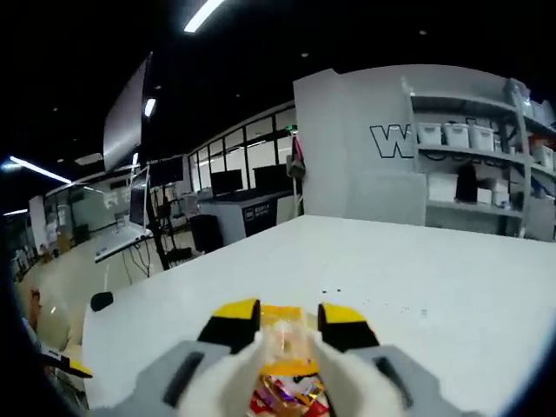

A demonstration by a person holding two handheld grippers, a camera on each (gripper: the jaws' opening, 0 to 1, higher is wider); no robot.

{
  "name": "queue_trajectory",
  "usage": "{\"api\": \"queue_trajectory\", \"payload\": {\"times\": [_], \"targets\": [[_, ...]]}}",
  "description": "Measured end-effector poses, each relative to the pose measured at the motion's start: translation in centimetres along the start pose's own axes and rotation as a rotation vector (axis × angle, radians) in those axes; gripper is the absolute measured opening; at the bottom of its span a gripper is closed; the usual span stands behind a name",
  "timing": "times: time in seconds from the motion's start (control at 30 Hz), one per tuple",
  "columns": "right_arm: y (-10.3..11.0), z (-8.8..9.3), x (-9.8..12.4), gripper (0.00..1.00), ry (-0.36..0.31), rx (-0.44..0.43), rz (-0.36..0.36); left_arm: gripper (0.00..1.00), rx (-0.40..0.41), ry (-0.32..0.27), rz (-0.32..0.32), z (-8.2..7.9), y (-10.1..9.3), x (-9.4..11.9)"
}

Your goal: Place the target food into the container with the food tongs after gripping and lifting it, then release it inside without dropping or visibly crushing the food.

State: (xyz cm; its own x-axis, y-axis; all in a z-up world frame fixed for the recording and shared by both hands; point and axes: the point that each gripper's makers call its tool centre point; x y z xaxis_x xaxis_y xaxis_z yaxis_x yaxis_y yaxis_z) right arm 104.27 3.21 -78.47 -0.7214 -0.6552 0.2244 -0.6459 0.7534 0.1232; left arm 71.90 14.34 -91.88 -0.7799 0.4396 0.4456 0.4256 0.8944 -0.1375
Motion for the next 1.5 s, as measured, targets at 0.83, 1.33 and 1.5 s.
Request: {"api": "queue_trajectory", "payload": {"times": [0.83, 1.33, 1.5], "targets": [[-0.2, -1.1, 2.8, 0.24, -0.025, 0.02, 0.023, 0.98, -0.006, -0.007, 0.021, -0.2, -0.8, -0.3], [2.3, -0.1, 5.6, 0.24, -0.014, 0.175, 0.021, 0.98, -0.03, -0.009, 0.04, -0.5, -1.9, -0.1], [2.5, 0.4, 6.3, 0.24, -0.014, 0.208, 0.023, 0.98, -0.034, -0.011, 0.045, -0.6, -2.3, 0.0]]}}
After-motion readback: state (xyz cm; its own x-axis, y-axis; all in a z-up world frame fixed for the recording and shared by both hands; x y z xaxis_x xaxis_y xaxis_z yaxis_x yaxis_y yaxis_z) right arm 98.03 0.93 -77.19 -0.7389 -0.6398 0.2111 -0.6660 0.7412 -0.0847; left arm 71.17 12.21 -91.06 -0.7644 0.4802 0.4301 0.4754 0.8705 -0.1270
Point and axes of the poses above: the point that each gripper's makers call its tool centre point, and the gripper's own axes: x roughly backward along the fingers, y roughly to its left, z roughly out of its underside
